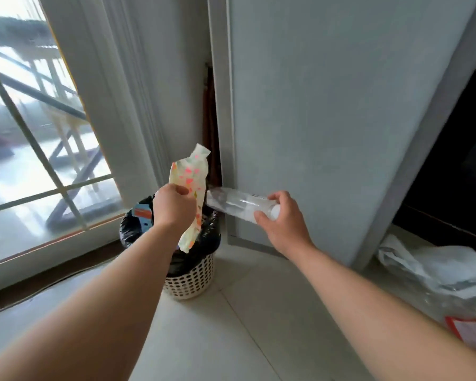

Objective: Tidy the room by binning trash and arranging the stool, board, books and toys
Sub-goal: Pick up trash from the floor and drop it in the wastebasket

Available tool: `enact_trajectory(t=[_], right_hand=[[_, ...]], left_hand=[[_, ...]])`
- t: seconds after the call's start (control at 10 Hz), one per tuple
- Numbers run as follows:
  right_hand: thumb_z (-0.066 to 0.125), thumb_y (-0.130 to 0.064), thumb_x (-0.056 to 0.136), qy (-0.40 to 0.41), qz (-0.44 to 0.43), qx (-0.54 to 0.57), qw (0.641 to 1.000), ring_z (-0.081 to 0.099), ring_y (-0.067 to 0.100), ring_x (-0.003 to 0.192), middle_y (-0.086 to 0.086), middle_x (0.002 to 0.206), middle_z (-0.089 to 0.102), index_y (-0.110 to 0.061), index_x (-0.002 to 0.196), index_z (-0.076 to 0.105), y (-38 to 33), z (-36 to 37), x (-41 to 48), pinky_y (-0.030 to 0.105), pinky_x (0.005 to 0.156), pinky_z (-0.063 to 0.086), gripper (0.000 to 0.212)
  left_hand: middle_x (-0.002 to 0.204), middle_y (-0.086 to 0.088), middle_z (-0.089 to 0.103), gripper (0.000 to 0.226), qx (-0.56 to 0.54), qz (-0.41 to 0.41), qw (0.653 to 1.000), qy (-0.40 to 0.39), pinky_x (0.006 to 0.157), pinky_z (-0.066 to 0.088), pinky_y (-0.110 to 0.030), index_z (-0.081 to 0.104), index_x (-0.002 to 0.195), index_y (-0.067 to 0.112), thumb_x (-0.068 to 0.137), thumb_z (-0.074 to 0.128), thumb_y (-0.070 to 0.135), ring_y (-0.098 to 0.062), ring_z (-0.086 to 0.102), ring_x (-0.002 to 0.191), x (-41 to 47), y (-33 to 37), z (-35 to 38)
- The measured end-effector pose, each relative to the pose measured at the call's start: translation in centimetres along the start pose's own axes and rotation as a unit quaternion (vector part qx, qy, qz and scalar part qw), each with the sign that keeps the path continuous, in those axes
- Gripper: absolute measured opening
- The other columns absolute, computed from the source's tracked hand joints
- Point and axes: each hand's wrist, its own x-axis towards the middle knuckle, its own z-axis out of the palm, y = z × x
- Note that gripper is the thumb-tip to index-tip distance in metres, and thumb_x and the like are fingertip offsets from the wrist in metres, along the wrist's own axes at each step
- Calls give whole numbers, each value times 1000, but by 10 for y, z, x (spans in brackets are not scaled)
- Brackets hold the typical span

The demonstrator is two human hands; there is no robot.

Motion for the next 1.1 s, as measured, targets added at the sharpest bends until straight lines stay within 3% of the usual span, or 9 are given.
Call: enact_trajectory(t=[0.1,0.2,0.4,0.5,0.7,0.8,0.9,1.0,1.1], right_hand=[[66,-29,83,-21,-26,-22,999,46,14,95,5,119,46,-17,119,49,-26,37,16,21,84,37,41],[67,-27,82,-38,-51,-41,997,49,18,102,6,122,43,-17,119,51,-40,70,32,17,86,34,41],[66,-22,84,-86,-70,-111,988,53,24,107,6,124,40,-19,125,55,-37,124,58,28,99,42,43],[61,-16,86,-136,-78,-159,975,55,27,106,6,127,42,-20,128,55,-33,139,65,34,93,47,43],[47,-8,92,-257,-123,-297,911,51,32,112,12,123,47,-13,129,55,-16,183,66,37,92,46,38],[48,-9,91,-309,-128,-341,878,39,30,133,10,133,52,-10,131,53,-12,196,58,37,108,33,40],[46,-5,91,-256,-82,-255,929,45,29,127,10,135,53,-9,132,53,-11,182,55,37,107,36,42],[36,-2,91,-197,-18,-194,961,49,30,125,9,138,53,-16,135,52,-4,150,59,33,101,41,48],[35,-6,93,-171,-9,-195,966,50,29,125,10,138,54,-16,136,50,11,108,58,32,100,41,46]], left_hand=[[116,-12,67,36,14,-13,1000,-11,93,53,-41,64,119,7,86,52,10,-30,65,101,25,-23,-21],[128,-15,59,39,106,0,993,-42,100,42,-34,57,129,5,91,47,6,-32,55,117,42,-47,-27],[129,-10,56,42,358,32,922,-145,96,43,-39,51,131,15,90,44,13,-31,53,119,72,-94,-14],[117,-7,63,36,424,48,885,-184,101,42,-42,58,122,16,89,44,22,-32,55,115,83,-111,-7],[123,-12,61,32,422,29,867,-265,93,47,-35,61,121,8,95,44,16,-29,58,114,89,-143,12],[135,-16,53,44,396,15,868,-298,104,40,-40,41,141,11,97,39,11,-32,51,122,82,-145,18],[140,-22,47,73,345,-37,904,-250,104,40,-45,-1,152,9,96,44,19,-36,53,118,85,-139,20],[146,-17,41,86,392,-28,897,-201,105,36,-52,-16,150,9,95,46,29,-36,53,119,81,-123,18],[144,-19,39,67,380,7,910,-167,104,32,-49,12,147,6,95,46,33,-39,40,130,59,-88,28]])
